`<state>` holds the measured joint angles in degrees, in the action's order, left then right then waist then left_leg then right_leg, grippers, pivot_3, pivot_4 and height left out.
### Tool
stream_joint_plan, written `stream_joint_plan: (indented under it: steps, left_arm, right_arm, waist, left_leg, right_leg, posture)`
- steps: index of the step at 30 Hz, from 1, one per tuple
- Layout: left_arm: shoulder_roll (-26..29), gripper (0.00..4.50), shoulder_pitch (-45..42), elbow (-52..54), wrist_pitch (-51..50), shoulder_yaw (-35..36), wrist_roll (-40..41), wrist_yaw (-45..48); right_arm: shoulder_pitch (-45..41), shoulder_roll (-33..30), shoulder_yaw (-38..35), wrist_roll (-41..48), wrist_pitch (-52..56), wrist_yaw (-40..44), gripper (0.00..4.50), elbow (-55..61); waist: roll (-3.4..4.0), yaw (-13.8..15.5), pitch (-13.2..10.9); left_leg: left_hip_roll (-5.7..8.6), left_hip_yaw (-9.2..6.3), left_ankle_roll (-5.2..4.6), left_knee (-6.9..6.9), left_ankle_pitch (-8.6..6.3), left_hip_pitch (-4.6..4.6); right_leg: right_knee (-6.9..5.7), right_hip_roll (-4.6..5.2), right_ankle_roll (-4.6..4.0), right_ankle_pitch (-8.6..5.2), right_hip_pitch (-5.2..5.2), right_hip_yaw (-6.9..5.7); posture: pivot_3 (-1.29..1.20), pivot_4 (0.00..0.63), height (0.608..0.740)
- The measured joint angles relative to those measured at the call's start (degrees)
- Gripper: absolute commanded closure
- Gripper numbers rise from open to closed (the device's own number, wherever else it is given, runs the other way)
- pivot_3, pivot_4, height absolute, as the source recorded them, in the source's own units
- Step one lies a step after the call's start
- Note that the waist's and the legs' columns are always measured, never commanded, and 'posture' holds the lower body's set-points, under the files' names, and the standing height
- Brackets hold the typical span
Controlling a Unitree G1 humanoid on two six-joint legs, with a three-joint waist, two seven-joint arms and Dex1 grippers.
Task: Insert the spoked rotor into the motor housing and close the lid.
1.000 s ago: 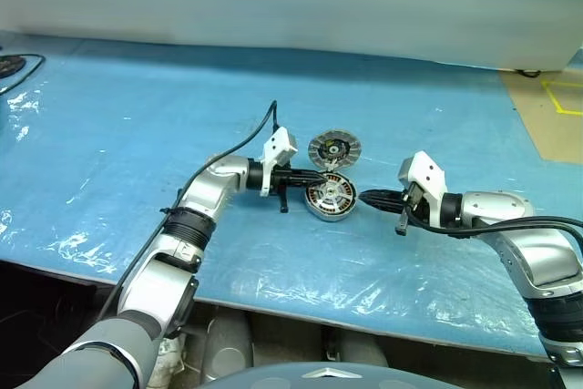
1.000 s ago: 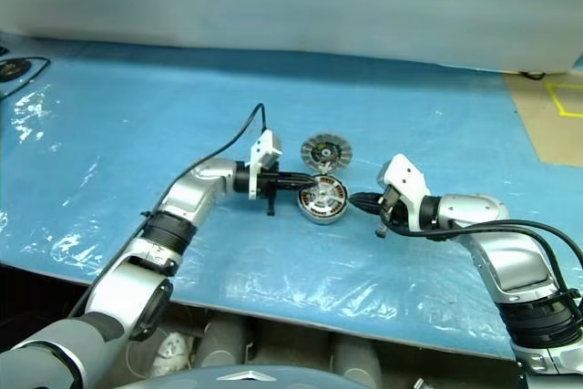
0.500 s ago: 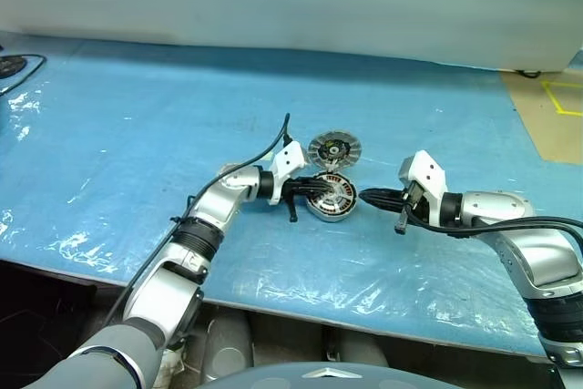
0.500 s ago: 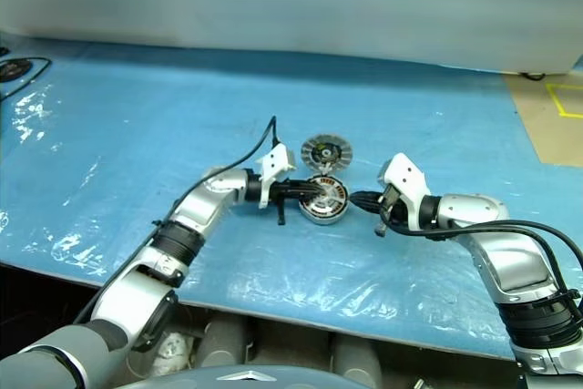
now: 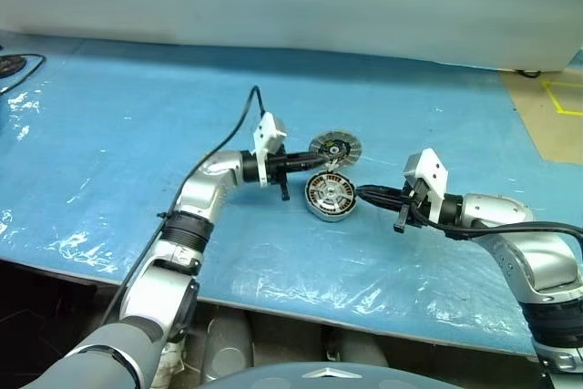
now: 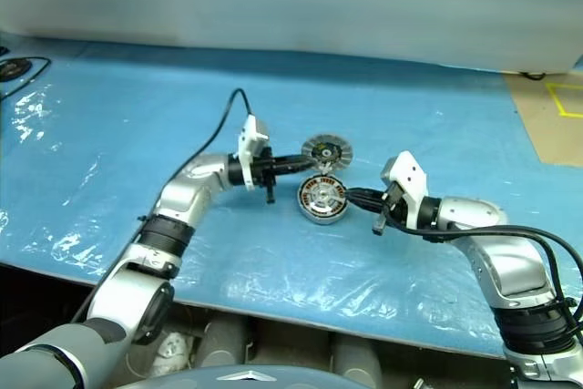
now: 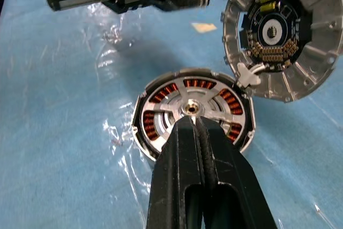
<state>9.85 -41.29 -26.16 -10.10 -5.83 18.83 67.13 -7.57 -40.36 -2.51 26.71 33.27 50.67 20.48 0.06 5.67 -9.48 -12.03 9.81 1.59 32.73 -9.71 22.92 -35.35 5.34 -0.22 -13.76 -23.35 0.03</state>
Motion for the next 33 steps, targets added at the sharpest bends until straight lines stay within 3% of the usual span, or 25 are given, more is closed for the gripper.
stream_joint_plan:
  steps: [5,11,20,33]
  left_arm:
    - [0.95,4.49,-6.18,-3.89,2.21,3.79,0.85,-0.15]
    - [1.08,4.49,-15.48,-18.96,10.8,6.8,0.01,-1.0]
    - [-2.01,4.49,-25.6,-40.88,21.79,9.2,-3.78,-2.64]
    - [-9.37,4.49,-27.85,-48.83,24.52,8.59,-11.92,-6.31]
  right_arm:
    - [6.87,2.43,-2.42,0.65,-5.31,-0.12,4.5,1.68]
    - [12.95,2.81,-3.04,-0.19,-11.62,1.75,4.5,1.84]
    - [13.5,2.75,-3.15,-0.31,-14.51,1.99,4.5,1.82]
    - [15.89,1.6,-5.77,0.45,-13.71,0.09,4.5,5.68]
  waist:
    - [0.0,0.19,0.0]
    - [-0.01,0.19,0.0]
    - [-0.07,0.34,-0.04]
    - [-0.1,0.56,-0.06]
  left_leg:
    - [0.03,-0.01,0.0,-0.01,0.01,0.12]
    - [0.04,-0.04,0.02,0.0,0.0,0.12]
    - [0.13,-0.19,0.12,0.0,0.06,0.21]
    - [0.15,-0.39,0.1,0.01,0.05,0.27]
  right_leg:
    - [0.11,0.02,0.01,0.0,-0.03,-0.04]
    - [0.15,0.01,0.04,0.02,-0.01,-0.05]
    - [0.27,0.05,0.31,0.18,0.05,-0.13]
    - [0.29,0.08,0.39,0.23,0.11,-0.29]
  posture:
    - [0.0,0.15,0.74]
    - [0.0,0.15,0.74]
    - [0.0,0.15,0.74]
    - [0.0,0.15,0.74]
